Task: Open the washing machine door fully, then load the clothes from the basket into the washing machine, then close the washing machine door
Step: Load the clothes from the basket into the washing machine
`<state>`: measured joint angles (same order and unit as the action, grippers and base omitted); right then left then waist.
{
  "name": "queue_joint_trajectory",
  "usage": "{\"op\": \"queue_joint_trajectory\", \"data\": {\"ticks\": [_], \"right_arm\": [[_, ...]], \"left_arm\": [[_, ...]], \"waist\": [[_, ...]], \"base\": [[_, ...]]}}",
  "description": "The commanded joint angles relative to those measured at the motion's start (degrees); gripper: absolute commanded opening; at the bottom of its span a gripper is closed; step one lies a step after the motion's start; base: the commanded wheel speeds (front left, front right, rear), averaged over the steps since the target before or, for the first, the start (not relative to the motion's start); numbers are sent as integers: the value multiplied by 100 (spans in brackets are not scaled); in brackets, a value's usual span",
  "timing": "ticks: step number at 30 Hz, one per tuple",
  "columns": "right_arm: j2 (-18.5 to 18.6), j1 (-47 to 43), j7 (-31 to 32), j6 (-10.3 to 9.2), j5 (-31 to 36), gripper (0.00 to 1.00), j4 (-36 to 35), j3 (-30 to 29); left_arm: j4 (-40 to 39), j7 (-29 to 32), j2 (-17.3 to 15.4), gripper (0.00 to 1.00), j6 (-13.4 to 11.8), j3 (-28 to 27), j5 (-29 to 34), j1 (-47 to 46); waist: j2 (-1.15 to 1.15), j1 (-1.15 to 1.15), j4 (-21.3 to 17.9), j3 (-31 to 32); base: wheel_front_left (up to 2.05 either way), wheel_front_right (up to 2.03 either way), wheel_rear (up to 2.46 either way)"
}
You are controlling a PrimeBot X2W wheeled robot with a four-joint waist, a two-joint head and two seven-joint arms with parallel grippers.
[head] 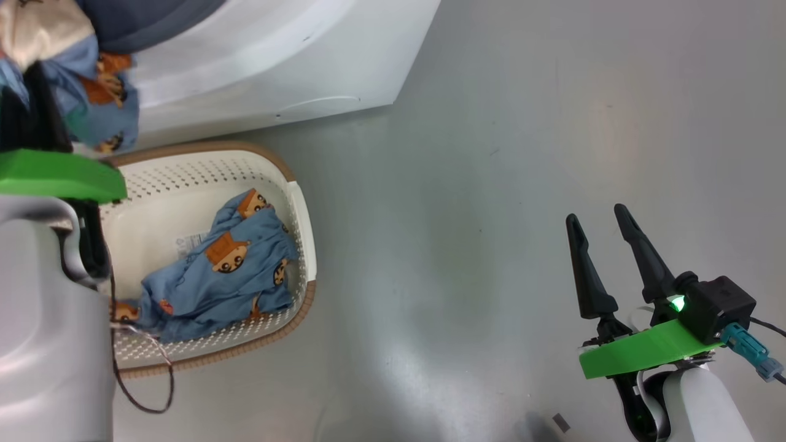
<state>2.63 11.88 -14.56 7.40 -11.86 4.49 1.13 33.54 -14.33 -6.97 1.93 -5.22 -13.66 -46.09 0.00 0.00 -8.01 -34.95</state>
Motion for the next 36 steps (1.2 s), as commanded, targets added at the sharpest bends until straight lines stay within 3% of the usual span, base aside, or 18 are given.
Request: {"op": "queue_joint_trajectory", "data": {"ticks": [1, 9, 16, 26, 36], "right_arm": [[25, -138, -44, 9, -138, 100, -82, 144], [25, -218, -44, 9, -411, 100, -29, 310], [25, -277, -44, 9, -533, 100, 0, 510], [25, -388, -44, 9, -687, 100, 37, 881], [25, -531, -44, 9, -696, 100, -8, 1086]], "left_arm": [[-260, 27, -215, 0, -31, -67, 59, 48], [-760, 500, -436, 0, -206, -59, 116, -246], [-393, 742, -814, 0, -332, 1, 312, -953], [1073, 672, -1521, 0, -60, 253, 587, -2140], [2134, 241, -2092, 0, 240, 458, 715, -3198]], "waist": [[0, 0, -58, 43], [0, 0, -382, 128], [0, 0, -732, 111], [0, 0, -1325, -81], [0, 0, -1629, -337]], "base": [[0, 0, 0], [0, 0, 0], [0, 0, 0], [0, 0, 0], [0, 0, 0]]}}
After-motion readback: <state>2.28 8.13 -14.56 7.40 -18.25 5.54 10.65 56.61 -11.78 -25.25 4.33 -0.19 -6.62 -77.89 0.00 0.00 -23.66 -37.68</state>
